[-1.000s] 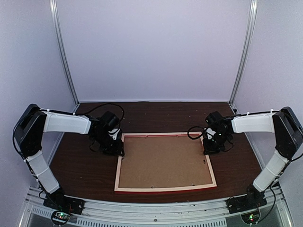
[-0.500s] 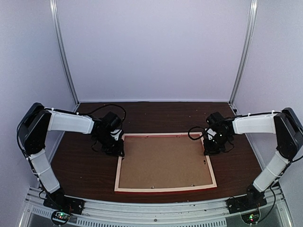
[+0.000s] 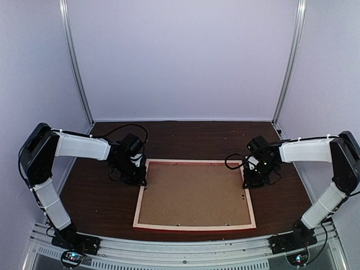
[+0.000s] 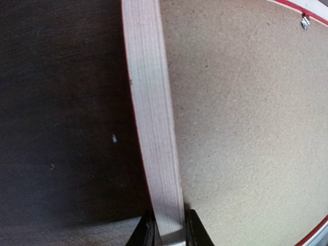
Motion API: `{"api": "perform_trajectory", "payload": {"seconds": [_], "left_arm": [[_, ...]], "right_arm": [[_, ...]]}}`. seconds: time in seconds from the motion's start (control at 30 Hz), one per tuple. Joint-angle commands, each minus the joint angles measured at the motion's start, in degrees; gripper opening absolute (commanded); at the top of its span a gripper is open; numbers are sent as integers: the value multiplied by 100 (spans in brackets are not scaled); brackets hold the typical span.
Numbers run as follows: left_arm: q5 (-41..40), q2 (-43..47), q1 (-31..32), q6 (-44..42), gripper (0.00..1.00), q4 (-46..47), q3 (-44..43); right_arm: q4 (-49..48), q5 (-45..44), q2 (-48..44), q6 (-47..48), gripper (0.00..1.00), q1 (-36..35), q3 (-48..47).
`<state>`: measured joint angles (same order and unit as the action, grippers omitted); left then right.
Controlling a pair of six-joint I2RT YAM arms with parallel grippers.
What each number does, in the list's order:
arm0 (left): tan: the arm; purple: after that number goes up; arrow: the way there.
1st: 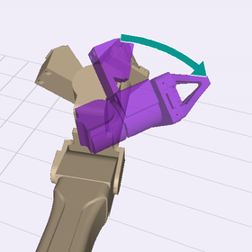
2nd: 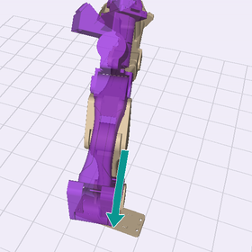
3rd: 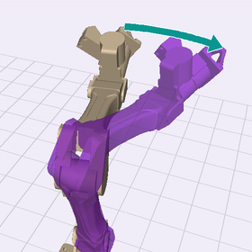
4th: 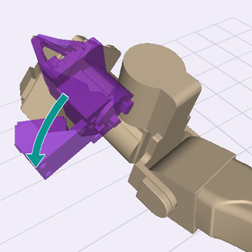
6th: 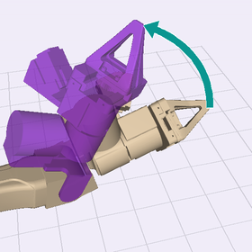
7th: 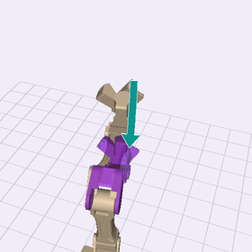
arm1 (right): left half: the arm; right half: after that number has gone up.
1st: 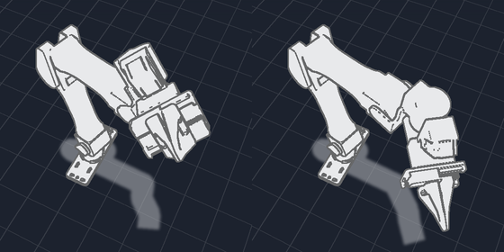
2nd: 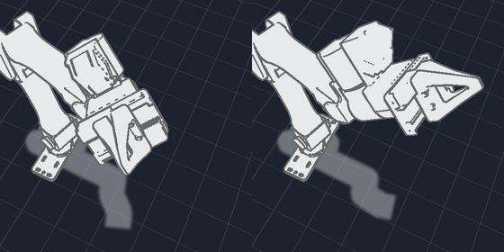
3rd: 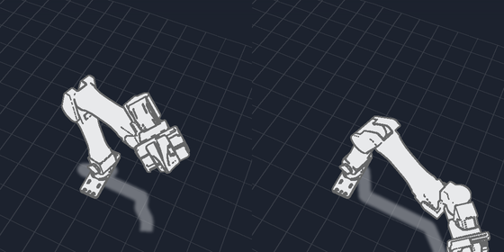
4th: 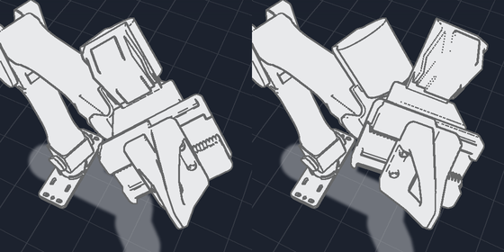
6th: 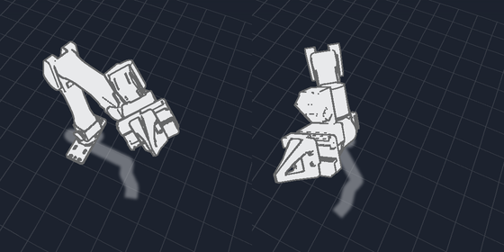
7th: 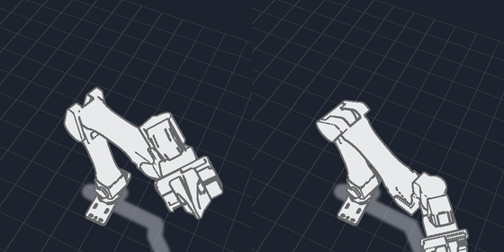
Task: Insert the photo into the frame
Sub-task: Press the fastener onto the backboard.
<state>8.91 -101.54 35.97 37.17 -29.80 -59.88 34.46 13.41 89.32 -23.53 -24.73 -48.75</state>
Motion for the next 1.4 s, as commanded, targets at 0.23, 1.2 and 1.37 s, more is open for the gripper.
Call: {"api": "perform_trajectory", "payload": {"seconds": [0.23,1.2,1.37], "left_arm": [[-473,355,-3,-5,11,-139,420],[-622,547,156,150,12,-144,644],[-627,556,156,149,12,-153,644]], "right_arm": [[238,333,-547,-49,44,-33,185],[300,-404,-569,-696,39,-1307,500],[323,-412,-508,-616,35,-1308,498]]}}
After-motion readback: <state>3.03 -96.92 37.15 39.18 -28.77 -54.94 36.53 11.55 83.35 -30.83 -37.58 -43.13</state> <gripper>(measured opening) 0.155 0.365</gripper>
